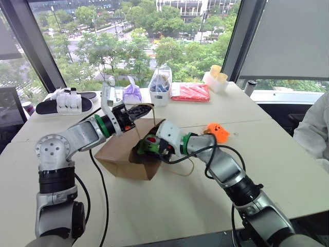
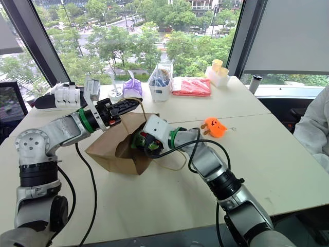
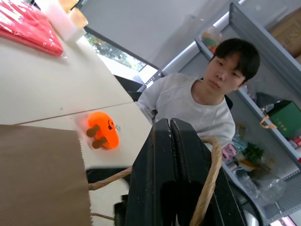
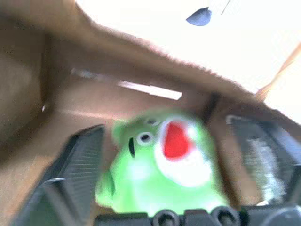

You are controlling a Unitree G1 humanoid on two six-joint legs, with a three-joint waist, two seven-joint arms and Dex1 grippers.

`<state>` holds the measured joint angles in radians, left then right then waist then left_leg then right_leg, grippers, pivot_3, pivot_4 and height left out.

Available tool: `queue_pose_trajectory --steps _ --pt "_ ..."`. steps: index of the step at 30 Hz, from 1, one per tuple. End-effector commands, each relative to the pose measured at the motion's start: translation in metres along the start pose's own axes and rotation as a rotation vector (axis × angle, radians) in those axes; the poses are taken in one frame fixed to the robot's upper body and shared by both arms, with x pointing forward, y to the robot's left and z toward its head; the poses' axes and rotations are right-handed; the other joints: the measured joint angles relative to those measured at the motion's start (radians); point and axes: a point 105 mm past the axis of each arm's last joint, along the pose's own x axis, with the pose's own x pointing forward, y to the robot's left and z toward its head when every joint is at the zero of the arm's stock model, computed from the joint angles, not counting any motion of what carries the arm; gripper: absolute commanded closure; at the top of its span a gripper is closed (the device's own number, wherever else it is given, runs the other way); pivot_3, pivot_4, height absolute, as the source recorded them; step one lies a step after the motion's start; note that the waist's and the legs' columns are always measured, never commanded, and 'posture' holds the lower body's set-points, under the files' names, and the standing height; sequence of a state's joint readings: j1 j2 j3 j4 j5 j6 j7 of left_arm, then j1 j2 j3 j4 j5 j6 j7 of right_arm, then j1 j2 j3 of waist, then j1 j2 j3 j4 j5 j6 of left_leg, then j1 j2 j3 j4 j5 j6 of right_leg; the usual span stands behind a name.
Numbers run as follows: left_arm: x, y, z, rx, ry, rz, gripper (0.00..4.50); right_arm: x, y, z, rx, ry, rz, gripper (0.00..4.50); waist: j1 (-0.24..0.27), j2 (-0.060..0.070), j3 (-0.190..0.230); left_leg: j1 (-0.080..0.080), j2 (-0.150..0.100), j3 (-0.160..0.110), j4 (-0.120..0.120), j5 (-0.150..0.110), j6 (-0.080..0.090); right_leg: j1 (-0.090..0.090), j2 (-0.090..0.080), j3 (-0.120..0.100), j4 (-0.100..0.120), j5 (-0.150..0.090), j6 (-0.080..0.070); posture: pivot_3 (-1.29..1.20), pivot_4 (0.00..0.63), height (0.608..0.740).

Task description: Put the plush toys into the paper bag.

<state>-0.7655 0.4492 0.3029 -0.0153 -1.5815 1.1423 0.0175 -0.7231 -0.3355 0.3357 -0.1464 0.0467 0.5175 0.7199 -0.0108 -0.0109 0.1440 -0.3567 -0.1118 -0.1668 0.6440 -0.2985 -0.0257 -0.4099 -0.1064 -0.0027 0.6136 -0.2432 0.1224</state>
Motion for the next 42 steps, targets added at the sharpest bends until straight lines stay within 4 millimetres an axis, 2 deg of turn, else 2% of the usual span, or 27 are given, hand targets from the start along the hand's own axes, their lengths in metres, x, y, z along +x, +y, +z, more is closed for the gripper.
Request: queue_pose_trajectory --steps 1,4,7,8,10,12,15,18,22,23,27,28,29,36,37,40,42 --pt "-0.002 -0.007 0.006 0.022 -0.028 -0.027 4.50 -0.030 -0.006 0.034 0.043 -0.152 -0.013 0.05 0.000 0.000 0.000 0.000 0.000 0.000 0.000 0.000 0.000 0.000 0.000 0.000 0.000 0.000 0.000 0.00 0.150 0.740" --pt "-0.003 -0.006 0.006 0.018 -0.029 -0.027 4.50 -0.056 -0.012 0.035 0.155 -0.192 -0.044 0.05 0.003 0.000 0.000 0.000 0.000 0.000 0.000 0.000 0.000 0.001 0.000 0.000 0.000 0.000 0.000 0.00 0.150 0.740" --pt "-0.004 -0.005 0.008 0.017 -0.032 -0.027 4.50 -0.084 -0.036 0.022 0.256 -0.169 -0.181 0.05 0.005 0.000 0.000 0.000 0.000 0.000 0.000 0.000 0.000 0.001 0.000 0.000 -0.001 0.000 0.000 0.00 0.150 0.740" --pt "-0.004 -0.005 0.009 0.016 -0.034 -0.027 4.50 -0.094 -0.048 0.008 0.259 -0.113 -0.260 0.05 0.005 0.000 0.000 0.000 0.000 0.000 0.000 0.000 0.000 0.001 0.000 0.001 -0.001 0.000 0.000 0.00 0.150 0.740" --pt "-0.003 -0.004 0.010 0.014 -0.038 -0.029 4.50 -0.116 -0.076 -0.033 0.234 0.050 -0.451 0.05 0.010 0.000 0.000 0.000 0.000 0.000 0.000 0.000 0.000 0.001 0.000 0.001 -0.001 0.000 0.000 0.00 0.150 0.740" --pt "-0.002 -0.004 0.010 0.011 -0.040 -0.032 4.50 -0.130 -0.095 -0.065 0.242 0.161 -0.597 0.05 0.017 0.000 0.000 0.001 0.000 0.001 0.000 0.000 0.000 0.001 0.000 0.001 -0.001 0.000 0.000 0.00 0.150 0.740" --pt "0.001 -0.003 0.009 0.007 -0.038 -0.034 4.50 -0.130 -0.110 -0.105 0.315 0.258 -0.719 0.05 0.013 0.000 0.000 0.001 0.000 0.003 0.000 0.000 0.000 0.000 0.000 0.003 0.000 0.000 0.000 0.00 0.150 0.740" --pt "0.003 -0.003 0.007 0.007 -0.036 -0.038 4.50 -0.125 -0.123 -0.132 0.348 0.314 -0.811 0.05 0.002 0.000 0.000 0.001 0.001 0.005 -0.001 0.000 0.000 -0.001 0.001 0.004 0.000 0.000 0.000 0.00 0.150 0.740" --pt "0.005 -0.004 0.006 0.009 -0.037 -0.040 4.50 -0.118 -0.137 -0.155 0.375 0.363 -0.875 0.05 -0.003 0.000 0.000 0.001 0.001 0.005 -0.001 0.000 0.000 -0.001 0.001 0.004 -0.001 0.000 0.000 0.00 0.150 0.740" --pt "0.005 -0.004 0.006 0.008 -0.039 -0.040 4.50 -0.118 -0.141 -0.166 0.412 0.394 -0.909 0.05 -0.004 0.000 0.000 0.001 0.001 0.005 -0.001 0.000 0.000 -0.001 0.001 0.004 -0.001 0.000 0.000 0.00 0.150 0.740" --pt "0.002 -0.004 0.007 0.020 -0.047 -0.030 4.50 -0.114 -0.142 -0.186 0.420 0.480 -0.906 0.05 -0.004 0.000 0.000 0.001 0.002 0.005 -0.002 0.000 0.000 -0.001 0.001 0.004 -0.001 0.000 -0.001 0.00 0.150 0.740" --pt "0.000 -0.004 0.008 0.021 -0.051 -0.027 4.50 -0.113 -0.141 -0.189 0.426 0.490 -0.897 0.56 -0.003 0.000 0.000 0.001 0.002 0.004 -0.002 0.000 0.000 -0.001 0.001 0.004 -0.001 0.000 -0.001 0.00 0.150 0.740" --pt "-0.001 -0.004 0.008 0.022 -0.054 -0.024 4.50 -0.112 -0.139 -0.191 0.426 0.502 -0.883 0.85 -0.003 0.000 0.000 0.001 0.001 0.004 -0.002 0.000 0.000 -0.001 0.001 0.004 -0.001 0.000 -0.001 0.00 0.150 0.740" --pt "-0.002 -0.003 0.009 0.020 -0.064 -0.016 4.50 -0.109 -0.138 -0.194 0.437 0.507 -0.871 4.28 -0.002 0.000 0.000 0.001 0.001 0.003 0.001 0.000 0.000 0.002 0.002 0.004 -0.001 0.000 0.000 0.00 0.150 0.740" --pt "-0.002 -0.003 0.009 0.020 -0.064 -0.017 4.50 -0.109 -0.139 -0.194 0.437 0.505 -0.871 4.47 -0.002 0.000 0.000 0.001 0.001 0.003 0.001 0.000 0.000 0.002 0.002 0.004 -0.001 0.000 0.000 0.00 0.150 0.740" --pt "-0.001 -0.003 0.009 0.018 -0.064 -0.018 4.50 -0.109 -0.144 -0.186 0.425 0.465 -0.876 4.47 -0.003 0.000 0.000 0.001 0.001 0.002 0.001 0.000 0.000 0.002 0.002 0.004 -0.001 0.000 0.000 0.00 0.150 0.740" --pt "-0.001 -0.003 0.010 0.018 -0.066 -0.019 4.50 -0.110 -0.154 -0.167 0.374 0.369 -0.874 4.47 -0.003 0.000 0.000 0.001 0.001 0.003 0.001 0.000 0.000 0.002 0.002 0.004 -0.001 0.000 0.000 0.00 0.150 0.740"
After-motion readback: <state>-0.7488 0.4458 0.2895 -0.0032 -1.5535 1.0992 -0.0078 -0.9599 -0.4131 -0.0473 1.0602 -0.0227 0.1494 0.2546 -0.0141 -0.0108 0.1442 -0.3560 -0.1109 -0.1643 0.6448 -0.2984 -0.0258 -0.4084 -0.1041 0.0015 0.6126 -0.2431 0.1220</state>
